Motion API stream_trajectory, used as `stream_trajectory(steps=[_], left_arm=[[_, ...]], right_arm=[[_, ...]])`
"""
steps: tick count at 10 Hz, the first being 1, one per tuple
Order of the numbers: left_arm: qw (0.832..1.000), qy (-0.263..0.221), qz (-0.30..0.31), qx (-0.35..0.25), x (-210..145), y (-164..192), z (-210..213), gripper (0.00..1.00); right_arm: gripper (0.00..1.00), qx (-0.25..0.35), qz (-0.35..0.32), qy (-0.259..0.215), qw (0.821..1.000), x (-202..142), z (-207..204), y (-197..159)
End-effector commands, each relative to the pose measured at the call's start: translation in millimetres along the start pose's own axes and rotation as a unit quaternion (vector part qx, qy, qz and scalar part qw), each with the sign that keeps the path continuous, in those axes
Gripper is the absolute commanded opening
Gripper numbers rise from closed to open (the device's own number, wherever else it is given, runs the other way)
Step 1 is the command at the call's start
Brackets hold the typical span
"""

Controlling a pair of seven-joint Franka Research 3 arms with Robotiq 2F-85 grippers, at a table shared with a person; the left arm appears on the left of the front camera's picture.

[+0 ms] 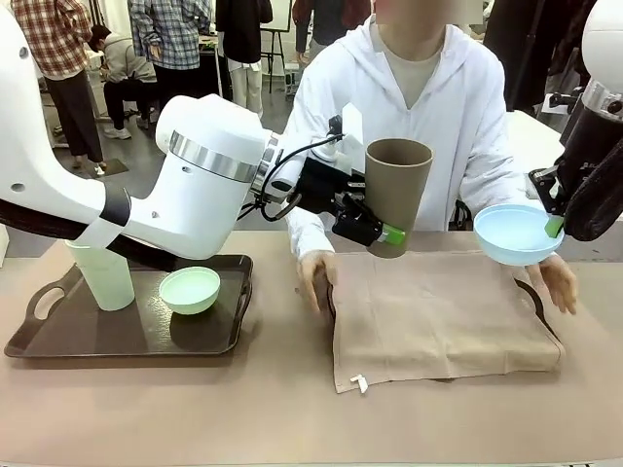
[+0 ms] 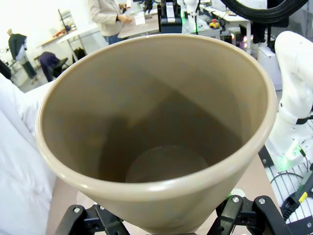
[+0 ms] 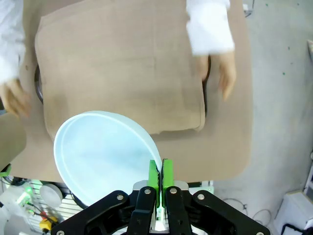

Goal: Set up a tray with a mat and arrange the tableware.
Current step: Place the Picnic Bowl and Reusable plastic cup back onto the Handle tray in front of the human's position.

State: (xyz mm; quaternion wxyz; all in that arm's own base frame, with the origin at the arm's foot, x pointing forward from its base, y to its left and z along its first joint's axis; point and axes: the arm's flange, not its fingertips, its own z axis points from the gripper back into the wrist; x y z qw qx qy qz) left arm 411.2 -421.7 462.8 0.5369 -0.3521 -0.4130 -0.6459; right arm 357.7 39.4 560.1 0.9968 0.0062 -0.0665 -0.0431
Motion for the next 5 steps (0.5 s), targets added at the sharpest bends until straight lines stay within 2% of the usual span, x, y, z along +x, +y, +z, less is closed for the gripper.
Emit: stream_trajectory(steps=[1,5], left_arm=[[1.000,-0.006,0.001,-0.005,2.9,1.6,-0.5,0.00],[1.000,-0.006,0.001,-0.005,2.9,1.6,-0.5,0.00]], right_arm=[[0.00,-0.001,0.001,0.002,1.000,-0.2,-1.6,-0.2],[0.00,-0.001,0.001,0.002,1.000,-0.2,-1.6,-0.2]])
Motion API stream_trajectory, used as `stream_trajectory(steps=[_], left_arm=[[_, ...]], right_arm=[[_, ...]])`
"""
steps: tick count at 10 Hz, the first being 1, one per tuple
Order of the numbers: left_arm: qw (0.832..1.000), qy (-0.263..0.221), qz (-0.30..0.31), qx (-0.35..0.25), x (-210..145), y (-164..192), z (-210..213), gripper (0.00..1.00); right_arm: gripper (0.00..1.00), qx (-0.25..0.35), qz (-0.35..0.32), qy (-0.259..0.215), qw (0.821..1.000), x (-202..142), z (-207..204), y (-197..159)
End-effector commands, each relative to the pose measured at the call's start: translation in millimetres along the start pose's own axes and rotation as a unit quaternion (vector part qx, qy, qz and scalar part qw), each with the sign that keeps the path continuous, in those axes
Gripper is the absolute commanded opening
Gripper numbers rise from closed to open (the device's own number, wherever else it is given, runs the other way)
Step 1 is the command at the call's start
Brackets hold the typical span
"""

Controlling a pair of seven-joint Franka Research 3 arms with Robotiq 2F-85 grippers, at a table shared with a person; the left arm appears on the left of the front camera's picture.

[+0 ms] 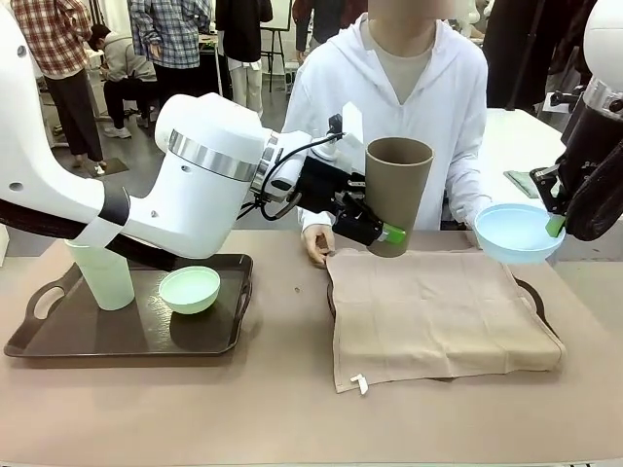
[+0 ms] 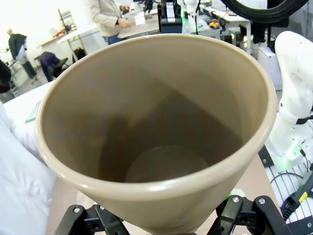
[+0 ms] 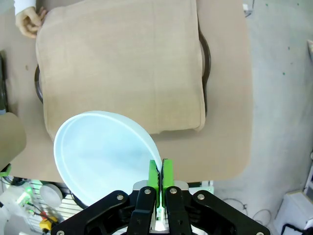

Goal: Set up a tray with a mat and arrange the tableware.
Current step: Place the Picnic Bowl and Reusable plastic cup back onto the Handle tray in front of the human's position.

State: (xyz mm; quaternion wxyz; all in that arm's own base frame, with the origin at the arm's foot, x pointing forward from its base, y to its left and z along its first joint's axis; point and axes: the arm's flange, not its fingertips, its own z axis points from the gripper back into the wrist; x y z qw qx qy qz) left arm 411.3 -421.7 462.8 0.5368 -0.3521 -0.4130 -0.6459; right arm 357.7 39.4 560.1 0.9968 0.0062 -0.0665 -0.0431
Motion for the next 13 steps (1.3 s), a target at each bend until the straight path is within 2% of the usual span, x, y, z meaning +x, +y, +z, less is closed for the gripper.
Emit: stream_trajectory(steps=[1,11,12,13], left_arm=[[1.000,-0.006,0.001,-0.005,3,2,0,0.00],[1.000,-0.006,0.001,-0.005,3,2,0,0.00],[1.000,-0.006,0.001,-0.005,3,2,0,0.00],[1.000,0.000,0.000,0.000,0,0,0,0.82]], right_arm=[[0.00,-0.001,0.001,0.002,1.000,0,-2,0],[0.00,-0.001,0.001,0.002,1.000,0,-2,0],[0.04,0.000,0.000,0.000,1.000,0,0,0],[0.04,0.012,-0.006,0.009,1.000,16,-19,-3]])
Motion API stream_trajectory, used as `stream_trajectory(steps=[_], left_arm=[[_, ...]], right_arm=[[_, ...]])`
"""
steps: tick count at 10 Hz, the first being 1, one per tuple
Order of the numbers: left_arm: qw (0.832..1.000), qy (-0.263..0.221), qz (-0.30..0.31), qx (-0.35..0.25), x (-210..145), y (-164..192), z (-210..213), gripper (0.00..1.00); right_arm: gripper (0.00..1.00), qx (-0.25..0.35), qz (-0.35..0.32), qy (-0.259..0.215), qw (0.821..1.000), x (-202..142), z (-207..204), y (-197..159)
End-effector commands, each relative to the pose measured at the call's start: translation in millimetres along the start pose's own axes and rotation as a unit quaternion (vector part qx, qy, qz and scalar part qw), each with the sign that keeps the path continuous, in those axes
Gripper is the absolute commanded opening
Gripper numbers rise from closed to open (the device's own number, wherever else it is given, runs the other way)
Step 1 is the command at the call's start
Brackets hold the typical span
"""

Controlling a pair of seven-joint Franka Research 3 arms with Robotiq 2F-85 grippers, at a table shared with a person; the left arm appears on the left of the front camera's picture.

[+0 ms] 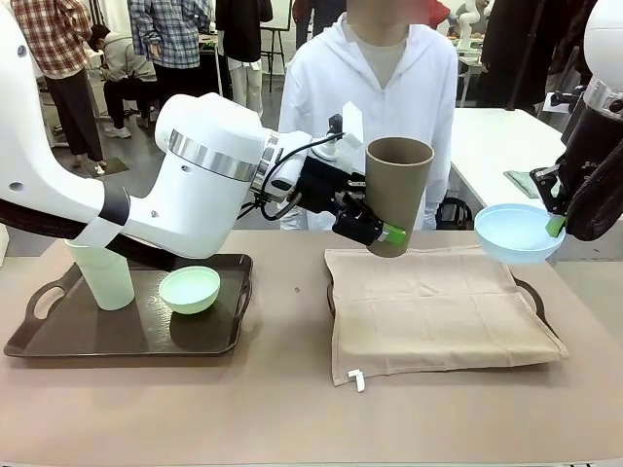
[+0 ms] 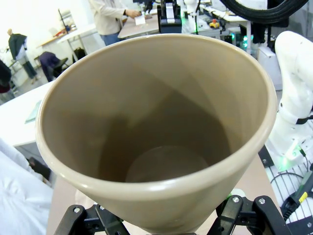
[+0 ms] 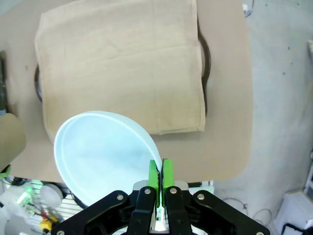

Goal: Set up a tray with a mat and arrange the tableware.
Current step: Place the Picnic Bowl and Reusable plastic cup back onto the Handle tray in front of the human's position.

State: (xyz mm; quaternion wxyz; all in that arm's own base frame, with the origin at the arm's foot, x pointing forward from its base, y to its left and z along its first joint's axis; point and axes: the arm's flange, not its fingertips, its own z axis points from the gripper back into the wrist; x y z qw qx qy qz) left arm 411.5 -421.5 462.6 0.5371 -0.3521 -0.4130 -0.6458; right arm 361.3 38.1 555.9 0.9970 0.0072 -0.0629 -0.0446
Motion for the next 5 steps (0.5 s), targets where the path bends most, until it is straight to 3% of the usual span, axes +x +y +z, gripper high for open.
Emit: stream_trajectory(steps=[1,5], left_arm=[[1.000,-0.015,-0.013,-0.008,-19,12,-6,0.82],[0.997,-0.056,-0.012,-0.049,-73,39,-31,0.82]], right_arm=[[0.04,0.022,-0.015,0.019,0.999,27,-34,-3],[0.04,0.025,-0.016,0.036,0.999,55,-90,10]])
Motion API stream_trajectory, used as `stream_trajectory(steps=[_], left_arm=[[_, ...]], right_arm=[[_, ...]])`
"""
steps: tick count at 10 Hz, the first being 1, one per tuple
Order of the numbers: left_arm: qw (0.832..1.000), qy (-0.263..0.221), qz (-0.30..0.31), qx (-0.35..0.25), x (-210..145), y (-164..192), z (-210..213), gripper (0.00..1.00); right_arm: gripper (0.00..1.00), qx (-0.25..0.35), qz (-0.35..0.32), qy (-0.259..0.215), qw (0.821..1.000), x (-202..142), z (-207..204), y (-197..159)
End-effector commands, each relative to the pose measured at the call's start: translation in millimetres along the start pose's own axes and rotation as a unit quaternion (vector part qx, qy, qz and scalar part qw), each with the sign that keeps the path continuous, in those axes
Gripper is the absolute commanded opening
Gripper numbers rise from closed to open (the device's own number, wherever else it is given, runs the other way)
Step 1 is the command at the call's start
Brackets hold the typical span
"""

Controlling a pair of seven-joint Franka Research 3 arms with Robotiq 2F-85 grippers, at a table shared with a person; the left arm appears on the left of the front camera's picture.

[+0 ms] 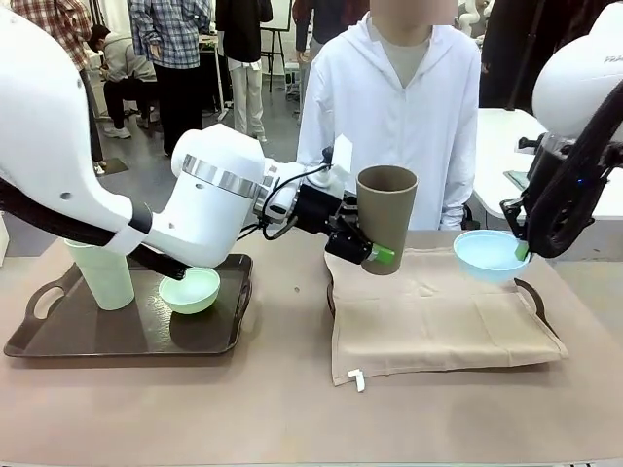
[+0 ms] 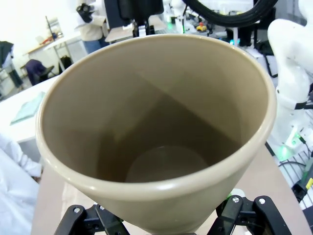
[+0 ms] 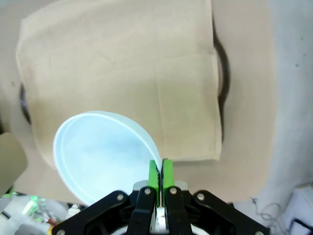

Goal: Set up a tray with a mat and arrange the tableware.
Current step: Place the Picnic Bowl and Reusable plastic cup back onto the Handle tray in front of the human's position.

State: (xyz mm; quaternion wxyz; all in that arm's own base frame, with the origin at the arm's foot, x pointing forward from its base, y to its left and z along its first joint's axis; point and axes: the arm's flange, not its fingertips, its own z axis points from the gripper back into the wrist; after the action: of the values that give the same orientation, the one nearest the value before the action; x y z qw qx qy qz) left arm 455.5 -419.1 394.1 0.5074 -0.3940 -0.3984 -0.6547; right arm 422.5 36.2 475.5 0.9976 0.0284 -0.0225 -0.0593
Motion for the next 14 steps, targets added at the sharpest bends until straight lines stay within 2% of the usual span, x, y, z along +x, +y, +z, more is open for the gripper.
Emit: stream_trajectory(steps=[1,4,7,8,11,12,14], left_arm=[[1.000,-0.024,-0.009,-0.009,-14,13,-11,0.82],[1.000,-0.013,-0.004,-0.002,-47,30,-32,0.82],[0.999,0.015,0.037,0.020,-68,45,-48,0.82],[1.000,-0.004,0.021,-0.005,-64,32,-36,0.82],[1.000,0.003,0.027,0.001,-73,37,-44,0.82],[1.000,-0.005,-0.009,-0.015,-77,34,-47,0.82],[0.999,0.006,-0.032,-0.030,-81,32,-62,0.82]], right_arm=[[0.04,0.005,0.000,-0.001,1.000,11,-14,11],[0.04,0.009,0.006,0.001,1.000,24,-47,13],[0.04,0.018,0.002,0.007,1.000,30,-63,11],[0.04,-0.001,0.008,0.010,1.000,26,-54,11],[0.04,0.001,0.006,0.011,1.000,28,-59,10],[0.04,0.024,0.015,0.015,0.999,36,-67,7],[0.04,0.044,0.025,0.004,0.999,43,-86,3]])
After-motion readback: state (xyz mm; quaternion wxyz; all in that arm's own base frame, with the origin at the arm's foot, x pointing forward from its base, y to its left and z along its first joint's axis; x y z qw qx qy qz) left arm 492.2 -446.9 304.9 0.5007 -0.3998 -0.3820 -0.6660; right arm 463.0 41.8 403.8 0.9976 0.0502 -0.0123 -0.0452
